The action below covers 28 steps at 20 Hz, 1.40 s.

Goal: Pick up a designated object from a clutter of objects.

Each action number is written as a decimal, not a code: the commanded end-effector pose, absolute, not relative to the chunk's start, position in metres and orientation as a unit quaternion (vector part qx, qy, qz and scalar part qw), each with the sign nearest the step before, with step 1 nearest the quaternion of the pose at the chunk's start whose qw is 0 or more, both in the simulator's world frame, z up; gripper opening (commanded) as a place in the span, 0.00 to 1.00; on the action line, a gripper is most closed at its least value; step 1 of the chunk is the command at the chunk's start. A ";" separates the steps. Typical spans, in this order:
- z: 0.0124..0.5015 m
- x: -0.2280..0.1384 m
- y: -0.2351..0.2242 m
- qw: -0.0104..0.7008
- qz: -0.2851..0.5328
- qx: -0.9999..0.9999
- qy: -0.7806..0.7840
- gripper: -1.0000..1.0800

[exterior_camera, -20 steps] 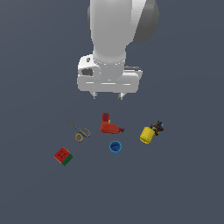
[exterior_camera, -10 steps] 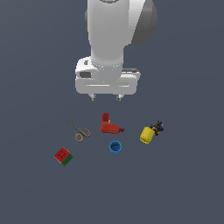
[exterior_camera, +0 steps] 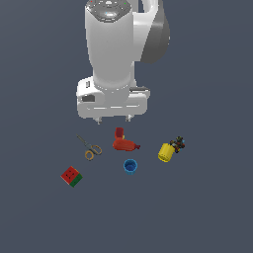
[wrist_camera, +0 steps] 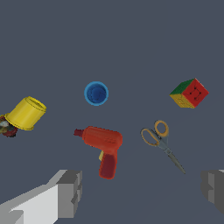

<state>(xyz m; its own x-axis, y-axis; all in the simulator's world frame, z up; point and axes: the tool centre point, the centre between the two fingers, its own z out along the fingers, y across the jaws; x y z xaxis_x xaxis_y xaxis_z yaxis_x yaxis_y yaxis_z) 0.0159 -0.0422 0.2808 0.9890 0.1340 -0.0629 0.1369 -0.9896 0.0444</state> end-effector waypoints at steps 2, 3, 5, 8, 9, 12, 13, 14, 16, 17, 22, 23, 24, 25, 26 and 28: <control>0.270 0.029 -0.054 0.023 -0.029 0.994 0.098 0.96; 0.267 0.033 -0.058 0.022 -0.029 0.994 0.108 0.96; 0.259 0.041 -0.067 0.021 -0.028 0.991 0.127 0.96; 0.248 0.053 -0.079 0.019 -0.027 0.987 0.156 0.96; 0.244 0.057 -0.083 0.019 -0.027 0.986 0.165 0.96; 0.231 0.067 -0.096 0.017 -0.026 0.981 0.193 0.96; 0.227 0.071 -0.101 0.016 -0.025 0.979 0.203 0.96; 0.223 0.074 -0.105 0.015 -0.025 0.977 0.212 0.96; 0.214 0.080 -0.114 0.014 -0.023 0.973 0.231 0.96; 0.209 0.083 -0.119 0.013 -0.023 0.970 0.240 0.96; 0.186 0.097 -0.143 0.010 -0.019 0.958 0.286 0.96; 0.181 0.099 -0.147 0.009 -0.019 0.955 0.295 0.96; 0.176 0.102 -0.152 0.009 -0.018 0.952 0.304 0.96; 0.171 0.104 -0.157 0.008 -0.017 0.950 0.313 0.96; 0.166 0.106 -0.162 0.007 -0.016 0.947 0.322 0.96; 0.156 0.110 -0.172 0.006 -0.014 0.940 0.340 0.96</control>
<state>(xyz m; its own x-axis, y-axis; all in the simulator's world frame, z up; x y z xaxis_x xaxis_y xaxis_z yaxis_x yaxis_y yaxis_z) 0.1067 -0.1643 0.1637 0.7874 0.6155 -0.0349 0.6160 -0.7878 0.0030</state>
